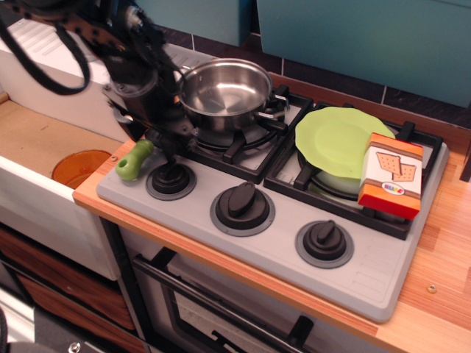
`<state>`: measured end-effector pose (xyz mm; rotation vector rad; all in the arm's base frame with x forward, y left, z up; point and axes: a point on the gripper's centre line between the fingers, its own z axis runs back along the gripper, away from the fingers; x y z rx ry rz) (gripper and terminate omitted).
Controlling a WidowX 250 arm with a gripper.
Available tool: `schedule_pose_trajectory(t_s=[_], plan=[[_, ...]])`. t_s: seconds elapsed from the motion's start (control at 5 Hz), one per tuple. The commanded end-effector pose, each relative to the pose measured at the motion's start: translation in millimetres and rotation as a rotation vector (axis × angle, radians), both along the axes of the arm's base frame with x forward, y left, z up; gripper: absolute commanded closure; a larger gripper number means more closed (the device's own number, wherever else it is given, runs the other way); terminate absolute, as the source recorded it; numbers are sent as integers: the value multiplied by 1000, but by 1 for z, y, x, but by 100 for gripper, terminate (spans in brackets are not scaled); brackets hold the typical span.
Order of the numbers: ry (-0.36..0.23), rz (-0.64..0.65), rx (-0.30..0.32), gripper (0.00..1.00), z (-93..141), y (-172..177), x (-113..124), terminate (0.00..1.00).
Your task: Put crackerbox on plate and spatula in pot or pan on stove
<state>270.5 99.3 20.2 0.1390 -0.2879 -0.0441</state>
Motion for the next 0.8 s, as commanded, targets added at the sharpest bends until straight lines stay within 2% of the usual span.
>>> schedule_pose_trajectory(t_s=[0.0, 0.2, 0.4, 0.6], plan=[[28, 29, -34, 100, 4, -21, -4, 0], [30, 31, -27, 100, 12, -25, 0, 0], [62, 30, -8, 100, 35, -29, 0, 0], [106, 29, 20, 100, 68, -33, 1, 0]])
